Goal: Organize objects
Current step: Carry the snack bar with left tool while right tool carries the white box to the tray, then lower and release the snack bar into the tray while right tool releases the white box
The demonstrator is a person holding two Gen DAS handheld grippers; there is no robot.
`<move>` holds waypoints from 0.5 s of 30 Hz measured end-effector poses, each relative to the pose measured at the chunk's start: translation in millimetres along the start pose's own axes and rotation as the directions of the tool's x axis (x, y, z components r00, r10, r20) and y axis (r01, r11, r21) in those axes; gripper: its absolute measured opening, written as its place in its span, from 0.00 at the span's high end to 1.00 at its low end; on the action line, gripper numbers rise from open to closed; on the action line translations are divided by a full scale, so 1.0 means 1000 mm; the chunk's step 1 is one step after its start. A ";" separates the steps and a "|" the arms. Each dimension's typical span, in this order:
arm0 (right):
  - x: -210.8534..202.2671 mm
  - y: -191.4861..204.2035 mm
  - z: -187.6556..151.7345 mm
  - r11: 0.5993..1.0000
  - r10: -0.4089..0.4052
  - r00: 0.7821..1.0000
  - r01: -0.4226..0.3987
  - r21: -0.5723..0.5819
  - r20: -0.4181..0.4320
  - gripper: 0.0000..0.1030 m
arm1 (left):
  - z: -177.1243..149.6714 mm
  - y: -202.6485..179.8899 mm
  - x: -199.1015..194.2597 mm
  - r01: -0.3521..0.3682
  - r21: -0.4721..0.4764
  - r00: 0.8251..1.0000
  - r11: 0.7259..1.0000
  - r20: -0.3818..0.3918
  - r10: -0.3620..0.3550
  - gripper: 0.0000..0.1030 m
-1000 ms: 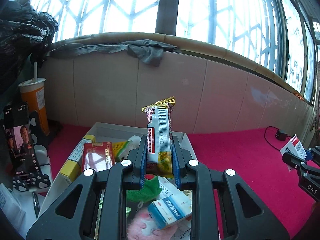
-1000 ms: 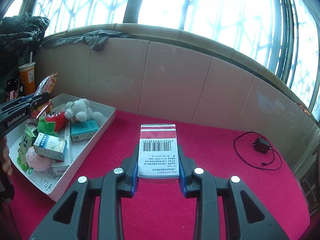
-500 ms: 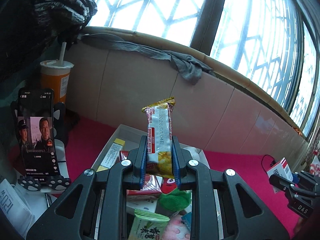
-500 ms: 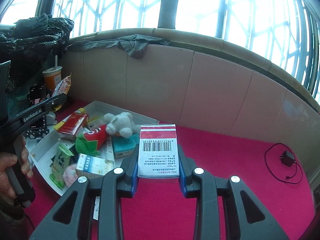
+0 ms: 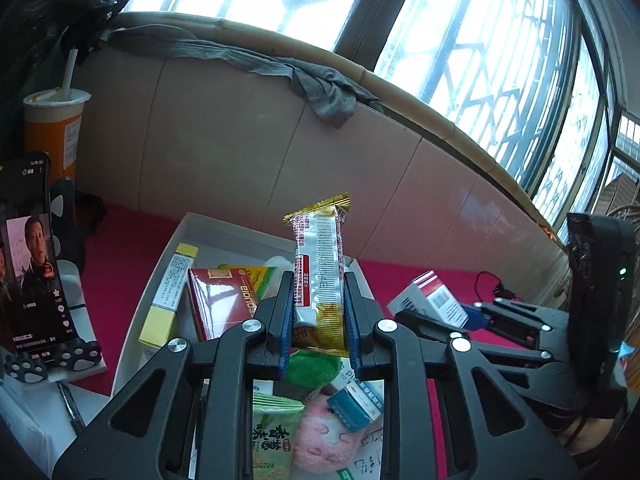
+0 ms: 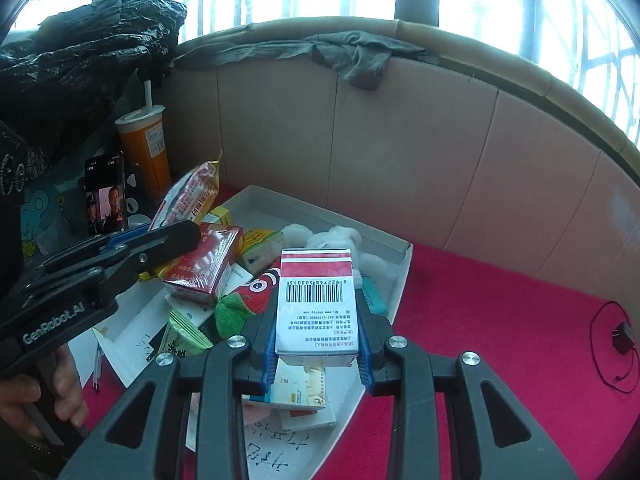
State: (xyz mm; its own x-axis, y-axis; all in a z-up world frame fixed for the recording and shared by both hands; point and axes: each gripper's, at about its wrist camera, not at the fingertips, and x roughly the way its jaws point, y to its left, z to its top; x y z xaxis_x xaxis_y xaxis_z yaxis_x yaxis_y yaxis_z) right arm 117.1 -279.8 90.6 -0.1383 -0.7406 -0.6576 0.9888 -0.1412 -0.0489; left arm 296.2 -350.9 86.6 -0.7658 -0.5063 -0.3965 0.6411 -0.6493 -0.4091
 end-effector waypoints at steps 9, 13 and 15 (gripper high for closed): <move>0.046 0.002 -0.001 1.000 -0.007 0.998 0.008 0.019 -0.062 0.69 | -0.007 0.012 0.014 0.136 -0.099 0.991 0.986 -0.001 -0.136 0.79; 0.055 0.000 -0.003 1.000 -0.011 0.997 0.013 0.028 -0.072 0.69 | -0.007 0.002 0.010 0.176 -0.068 0.984 0.982 0.036 -0.174 0.79; 0.058 0.000 -0.004 1.000 -0.013 0.997 0.015 0.026 -0.077 0.69 | -0.007 -0.001 0.008 0.180 -0.055 0.983 0.982 0.054 -0.177 0.79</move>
State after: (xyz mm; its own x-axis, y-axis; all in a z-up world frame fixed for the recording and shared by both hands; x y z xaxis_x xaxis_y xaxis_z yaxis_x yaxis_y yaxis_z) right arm 109.7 -320.4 49.2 -0.1464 -0.6860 -0.7127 0.9847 -0.1696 -0.0391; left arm 289.8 -350.1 78.4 -0.8689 -0.4129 -0.2729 0.4944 -0.6977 -0.5185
